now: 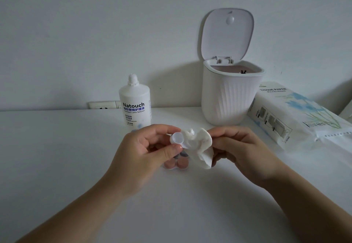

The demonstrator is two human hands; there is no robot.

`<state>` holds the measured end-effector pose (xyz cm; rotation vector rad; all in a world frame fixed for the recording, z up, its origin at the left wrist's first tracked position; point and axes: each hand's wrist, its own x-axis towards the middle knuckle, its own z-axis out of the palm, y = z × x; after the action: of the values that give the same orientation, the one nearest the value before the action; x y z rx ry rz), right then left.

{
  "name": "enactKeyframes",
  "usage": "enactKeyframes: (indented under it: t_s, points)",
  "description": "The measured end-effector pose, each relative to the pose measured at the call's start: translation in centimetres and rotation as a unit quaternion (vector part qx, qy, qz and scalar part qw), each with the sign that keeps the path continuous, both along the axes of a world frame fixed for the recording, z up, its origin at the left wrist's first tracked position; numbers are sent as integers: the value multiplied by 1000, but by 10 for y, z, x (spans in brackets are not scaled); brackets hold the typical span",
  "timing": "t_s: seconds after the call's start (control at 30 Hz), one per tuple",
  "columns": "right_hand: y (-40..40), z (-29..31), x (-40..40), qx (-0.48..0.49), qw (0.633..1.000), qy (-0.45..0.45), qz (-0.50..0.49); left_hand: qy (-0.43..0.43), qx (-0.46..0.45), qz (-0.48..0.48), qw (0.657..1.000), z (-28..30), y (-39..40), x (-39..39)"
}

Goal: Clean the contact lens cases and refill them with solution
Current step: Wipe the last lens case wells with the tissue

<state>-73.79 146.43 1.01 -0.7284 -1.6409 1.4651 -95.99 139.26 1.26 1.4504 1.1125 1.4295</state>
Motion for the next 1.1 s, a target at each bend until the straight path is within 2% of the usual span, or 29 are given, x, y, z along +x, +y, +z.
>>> enactKeyframes:
  t_s: [0.17, 0.3, 0.53, 0.73, 0.87, 0.97, 1.1]
  points:
    - [-7, 1, -7, 30, 999, 4, -14, 91, 35, 20, 995, -6, -4, 2]
    - [-8, -1, -9, 25, 1000, 0, 17, 98, 47, 10, 994, -7, -3, 4]
    - [-11, -1, -7, 37, 991, -114, 62, 114, 76, 6, 991, -7, -3, 2]
    - [-10, 0, -6, 41, 984, -157, 69, 163, 91, 18, 982, -10, -2, 3]
    - [-11, 2, -3, 54, 975, -203, 78, 229, 95, -2, 969, -10, -1, 0]
    - [-12, 3, -4, 59, 978, -188, 73, 247, 120, -6, 962, -7, -2, 1]
    - [-13, 4, -8, 47, 993, -100, 51, 247, 195, 60, 947, -11, -5, 9]
